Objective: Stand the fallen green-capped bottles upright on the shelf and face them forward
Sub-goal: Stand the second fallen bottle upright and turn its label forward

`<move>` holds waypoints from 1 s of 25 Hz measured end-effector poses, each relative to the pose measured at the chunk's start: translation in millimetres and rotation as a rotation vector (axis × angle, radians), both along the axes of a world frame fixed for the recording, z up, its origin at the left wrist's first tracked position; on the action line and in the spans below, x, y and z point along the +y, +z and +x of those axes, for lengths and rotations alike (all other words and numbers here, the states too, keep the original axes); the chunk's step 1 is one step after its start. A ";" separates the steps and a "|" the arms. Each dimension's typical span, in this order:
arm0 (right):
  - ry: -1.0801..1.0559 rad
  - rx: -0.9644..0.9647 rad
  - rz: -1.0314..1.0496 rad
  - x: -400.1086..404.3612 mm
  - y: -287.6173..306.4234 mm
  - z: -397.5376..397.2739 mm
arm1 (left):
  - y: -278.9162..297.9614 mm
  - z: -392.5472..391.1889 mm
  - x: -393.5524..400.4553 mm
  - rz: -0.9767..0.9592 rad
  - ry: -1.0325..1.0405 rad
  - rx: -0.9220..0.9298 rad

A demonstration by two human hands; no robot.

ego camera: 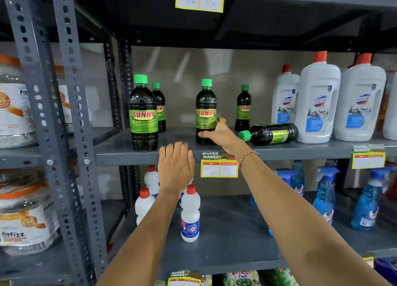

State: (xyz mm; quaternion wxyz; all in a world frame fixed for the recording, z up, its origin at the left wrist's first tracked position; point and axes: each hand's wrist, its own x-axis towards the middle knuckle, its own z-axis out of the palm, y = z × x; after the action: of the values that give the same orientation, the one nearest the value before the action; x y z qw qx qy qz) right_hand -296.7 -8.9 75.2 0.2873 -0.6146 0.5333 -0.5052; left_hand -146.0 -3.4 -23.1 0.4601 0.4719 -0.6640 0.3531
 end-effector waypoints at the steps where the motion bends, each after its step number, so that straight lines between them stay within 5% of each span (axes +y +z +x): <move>1: 0.001 -0.023 -0.023 -2.3 -2.1 -1.5 | -0.1 0.0 0.0 0.000 0.002 0.010; 20: -0.223 0.078 -0.190 -5.4 -9.5 -4.9 | -2.2 -2.7 2.7 0.008 0.033 0.047; 25: -0.108 -0.029 -0.089 -2.8 -6.7 -8.8 | -1.8 -2.3 3.5 0.024 0.013 0.047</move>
State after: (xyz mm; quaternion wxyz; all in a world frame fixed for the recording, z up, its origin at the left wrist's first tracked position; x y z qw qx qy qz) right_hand -305.5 -11.7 68.5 0.2397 -0.5899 0.5385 -0.5519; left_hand -148.3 0.1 -24.9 0.4676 0.4899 -0.6540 0.3370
